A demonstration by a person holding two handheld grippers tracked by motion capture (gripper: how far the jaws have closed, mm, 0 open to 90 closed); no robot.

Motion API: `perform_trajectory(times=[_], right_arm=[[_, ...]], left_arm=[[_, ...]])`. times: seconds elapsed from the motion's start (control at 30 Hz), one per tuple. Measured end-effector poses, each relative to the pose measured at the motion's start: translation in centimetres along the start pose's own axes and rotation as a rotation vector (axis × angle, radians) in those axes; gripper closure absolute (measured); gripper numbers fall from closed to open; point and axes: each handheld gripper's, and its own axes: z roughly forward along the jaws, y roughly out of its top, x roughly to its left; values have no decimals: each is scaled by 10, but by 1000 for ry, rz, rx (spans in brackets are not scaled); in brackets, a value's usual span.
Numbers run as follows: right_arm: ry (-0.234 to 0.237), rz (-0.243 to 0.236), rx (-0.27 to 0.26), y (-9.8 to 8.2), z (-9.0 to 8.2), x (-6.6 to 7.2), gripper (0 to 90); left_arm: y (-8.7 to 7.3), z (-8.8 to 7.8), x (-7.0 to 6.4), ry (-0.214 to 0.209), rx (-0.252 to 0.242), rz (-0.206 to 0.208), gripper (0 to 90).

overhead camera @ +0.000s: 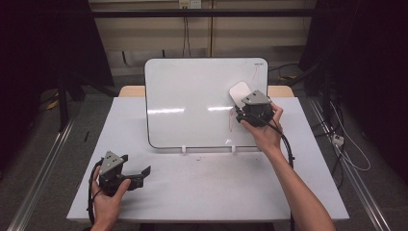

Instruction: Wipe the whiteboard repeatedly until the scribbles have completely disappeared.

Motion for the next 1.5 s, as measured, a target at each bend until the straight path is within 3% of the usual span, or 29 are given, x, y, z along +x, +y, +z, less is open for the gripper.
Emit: perform_trajectory(times=[0.43,0.93,1.13,1.2,1.5], right_arm=[[2,52,15,26,13,-26,316],[-9,10,27,29,10,-25,305],[0,44,22,33,14,-33,305],[-14,39,17,36,14,-35,308],[-57,96,5,50,17,-60,313]], left_arm=[[0,1,0,-8,0,-7,56],[0,1,1,-8,0,-8,56],[0,1,1,-9,-2,-9,56],[0,1,2,-8,1,-10,56],[0,0,2,-9,-3,-12,56]])
